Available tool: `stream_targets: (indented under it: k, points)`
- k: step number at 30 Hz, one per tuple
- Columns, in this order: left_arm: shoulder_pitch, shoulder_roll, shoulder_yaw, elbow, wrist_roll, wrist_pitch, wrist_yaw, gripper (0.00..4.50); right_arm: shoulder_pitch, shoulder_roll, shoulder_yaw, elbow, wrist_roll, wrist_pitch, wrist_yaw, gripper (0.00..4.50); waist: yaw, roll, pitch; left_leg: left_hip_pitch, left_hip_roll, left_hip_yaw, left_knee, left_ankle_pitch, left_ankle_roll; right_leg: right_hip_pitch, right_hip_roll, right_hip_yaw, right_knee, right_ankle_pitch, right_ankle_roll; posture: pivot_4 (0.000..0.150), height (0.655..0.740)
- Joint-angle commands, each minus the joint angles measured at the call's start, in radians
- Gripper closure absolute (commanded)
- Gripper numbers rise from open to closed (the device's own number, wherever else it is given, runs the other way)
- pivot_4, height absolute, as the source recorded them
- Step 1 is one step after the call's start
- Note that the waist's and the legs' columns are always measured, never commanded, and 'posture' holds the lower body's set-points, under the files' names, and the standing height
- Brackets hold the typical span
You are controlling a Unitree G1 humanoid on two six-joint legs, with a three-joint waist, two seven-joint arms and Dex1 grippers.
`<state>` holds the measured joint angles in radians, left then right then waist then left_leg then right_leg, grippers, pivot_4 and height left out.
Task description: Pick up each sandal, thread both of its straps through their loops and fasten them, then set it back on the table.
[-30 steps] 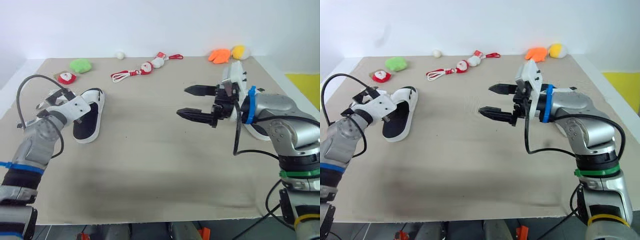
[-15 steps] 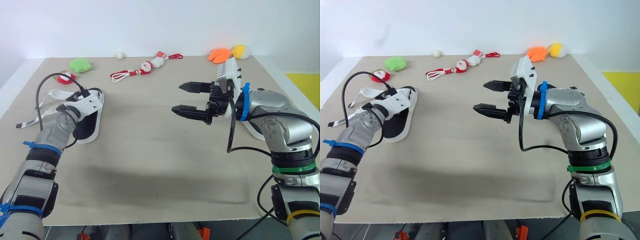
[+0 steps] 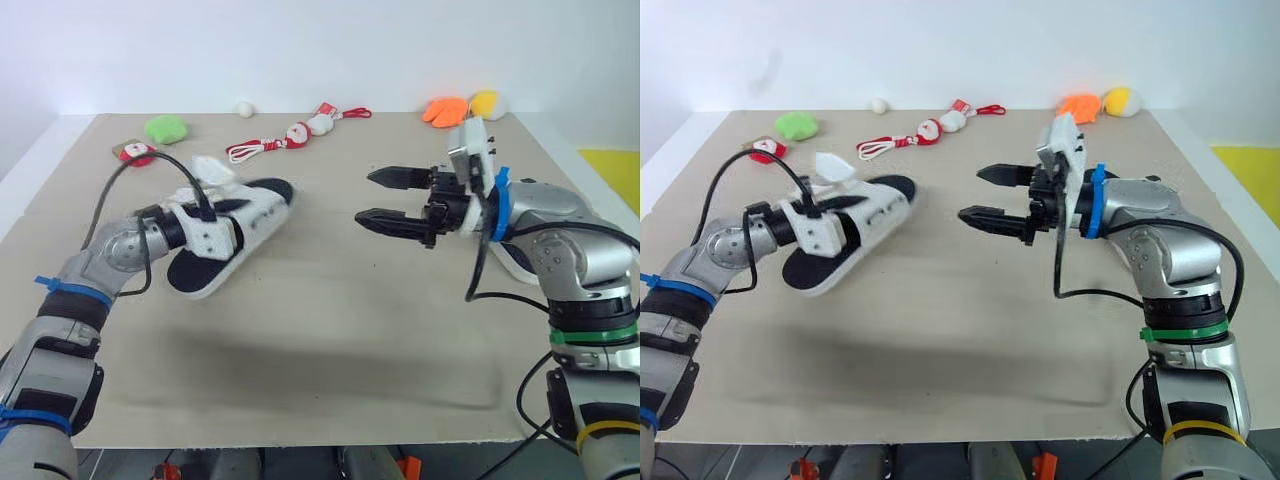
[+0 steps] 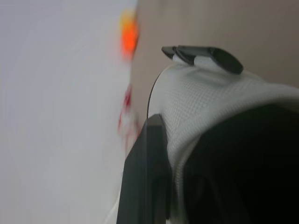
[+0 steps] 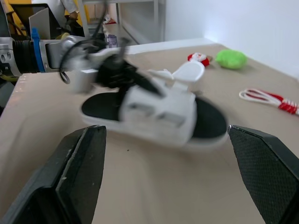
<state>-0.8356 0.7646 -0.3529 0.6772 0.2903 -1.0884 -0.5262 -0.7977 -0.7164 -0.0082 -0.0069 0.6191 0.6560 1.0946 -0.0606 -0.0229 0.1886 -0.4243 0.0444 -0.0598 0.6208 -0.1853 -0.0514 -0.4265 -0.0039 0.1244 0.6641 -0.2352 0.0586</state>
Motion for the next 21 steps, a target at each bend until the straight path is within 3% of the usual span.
stream_targets:
  k: [1,6,11,21]
  points:
    - [-0.004,0.050,-0.053,-0.043,-0.048,-0.224,-0.050,4.46,-0.018,-0.029,-0.033,0.006,-0.004,-0.022,0.039,0.00,-0.003,0.000,0.000,0.000,0.000,0.000,0.000,0.000,0.000,0.000,0.000,0.000,0.000,0.000,0.000,0.150,0.7400]
    - [-0.054,0.019,-0.116,-0.027,-0.004,-0.426,-0.046,4.46,0.034,-0.074,-0.027,-0.042,0.022,0.031,0.082,0.00,-0.006,0.000,0.000,0.001,0.001,0.000,0.002,0.000,0.000,0.000,0.001,0.000,0.001,-0.001,0.001,0.150,0.7400]
    - [-0.035,0.000,-0.142,-0.005,0.048,-0.512,-0.031,4.46,0.081,-0.114,-0.026,-0.087,0.034,0.056,0.121,0.00,-0.004,0.000,0.000,0.000,0.000,0.001,0.006,0.000,0.000,0.001,0.000,0.002,0.001,0.000,0.003,0.150,0.7400]
    - [-0.002,-0.024,-0.144,0.027,0.104,-0.456,-0.009,4.46,0.107,-0.129,-0.017,-0.133,0.039,0.074,0.139,0.00,-0.005,0.000,0.000,0.000,0.000,0.001,0.010,0.001,0.001,0.002,0.001,0.002,0.002,0.001,0.005,0.150,0.7400]
